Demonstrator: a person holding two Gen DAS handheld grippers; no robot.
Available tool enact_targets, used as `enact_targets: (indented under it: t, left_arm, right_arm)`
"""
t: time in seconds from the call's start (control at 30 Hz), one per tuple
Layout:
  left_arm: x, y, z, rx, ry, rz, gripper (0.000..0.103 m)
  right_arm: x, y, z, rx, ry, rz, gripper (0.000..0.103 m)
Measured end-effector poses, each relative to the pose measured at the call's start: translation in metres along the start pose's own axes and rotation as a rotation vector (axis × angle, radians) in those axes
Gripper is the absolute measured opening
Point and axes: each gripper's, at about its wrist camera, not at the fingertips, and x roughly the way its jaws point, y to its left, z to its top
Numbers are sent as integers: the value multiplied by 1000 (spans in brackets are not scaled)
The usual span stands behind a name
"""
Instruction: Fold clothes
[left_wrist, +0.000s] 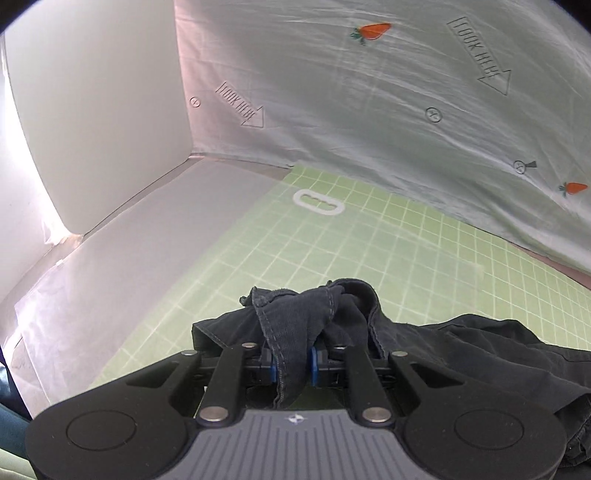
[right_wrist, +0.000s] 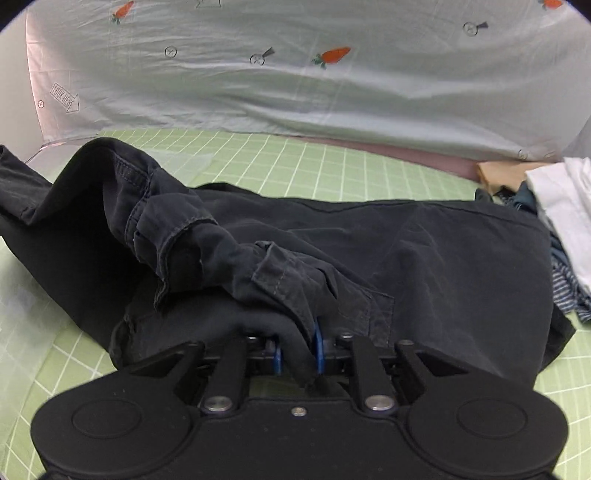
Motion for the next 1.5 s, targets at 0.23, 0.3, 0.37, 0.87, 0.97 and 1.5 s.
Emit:
enact_targets:
  t: [0.23, 0.3, 0.37, 0.87, 0.97, 1.5]
  left_arm:
    - [12, 26, -25, -64, 69, 44, 20]
    - [8, 26, -29, -82, 82, 46, 21]
    - [2, 23, -36, -92, 90, 49, 22]
    - [-40, -4, -73, -258, 89, 64, 34]
    - [-43, -12, -73, -266, 95, 69, 34]
    - [-23, -12, -48, -316, 97, 5, 39]
  right_arm:
    - [-11, -6, -13, 59, 44, 32, 26]
    - [-16, -12, -13, 66, 40, 43, 35]
    - [-24, -20, -15, 72, 29, 49, 42]
    - [-42, -134, -49, 296, 75, -39, 44]
    - [-28, -160, -53, 406, 100, 0, 44]
    - [25, -211, -48, 943, 116, 155, 60]
